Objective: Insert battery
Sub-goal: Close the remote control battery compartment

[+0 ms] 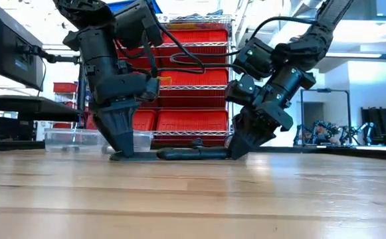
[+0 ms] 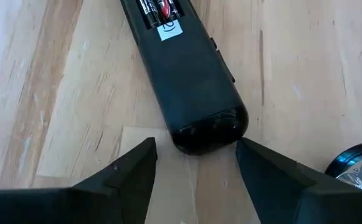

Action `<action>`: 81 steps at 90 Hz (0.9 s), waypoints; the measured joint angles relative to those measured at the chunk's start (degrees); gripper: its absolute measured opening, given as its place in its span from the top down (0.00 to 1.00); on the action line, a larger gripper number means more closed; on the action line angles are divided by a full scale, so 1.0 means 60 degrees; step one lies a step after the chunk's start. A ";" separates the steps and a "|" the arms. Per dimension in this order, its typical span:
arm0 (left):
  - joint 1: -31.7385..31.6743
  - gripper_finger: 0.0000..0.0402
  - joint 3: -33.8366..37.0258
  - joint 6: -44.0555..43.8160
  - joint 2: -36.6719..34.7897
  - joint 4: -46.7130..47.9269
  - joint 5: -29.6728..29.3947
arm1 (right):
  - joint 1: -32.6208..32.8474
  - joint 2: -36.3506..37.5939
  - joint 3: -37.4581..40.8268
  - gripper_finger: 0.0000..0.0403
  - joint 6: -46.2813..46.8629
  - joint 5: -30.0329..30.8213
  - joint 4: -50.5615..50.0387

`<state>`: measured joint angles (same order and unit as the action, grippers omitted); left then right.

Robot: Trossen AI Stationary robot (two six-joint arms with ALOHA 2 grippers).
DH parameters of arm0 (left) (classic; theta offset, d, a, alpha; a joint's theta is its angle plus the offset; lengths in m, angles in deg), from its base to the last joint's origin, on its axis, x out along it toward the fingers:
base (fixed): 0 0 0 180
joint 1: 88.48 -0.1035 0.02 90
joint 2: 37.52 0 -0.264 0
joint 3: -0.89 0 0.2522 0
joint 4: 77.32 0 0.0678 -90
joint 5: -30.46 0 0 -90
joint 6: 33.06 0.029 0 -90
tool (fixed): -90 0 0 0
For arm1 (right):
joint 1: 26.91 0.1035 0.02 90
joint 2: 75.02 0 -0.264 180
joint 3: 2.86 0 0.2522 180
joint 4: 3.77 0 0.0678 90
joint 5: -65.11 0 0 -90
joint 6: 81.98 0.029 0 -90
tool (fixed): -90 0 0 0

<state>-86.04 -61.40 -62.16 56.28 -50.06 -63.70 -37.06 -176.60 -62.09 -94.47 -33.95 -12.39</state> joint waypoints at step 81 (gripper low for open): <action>0.0025 0.72 -0.0064 0.0581 0.0743 0.0039 -0.0425 | -0.0004 0.0004 0.0000 0.48 0.0102 0.0018 -0.0065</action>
<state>-85.89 -61.79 -58.68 60.74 -49.83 -66.25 -37.08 -176.58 -62.09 -93.86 -33.84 -12.78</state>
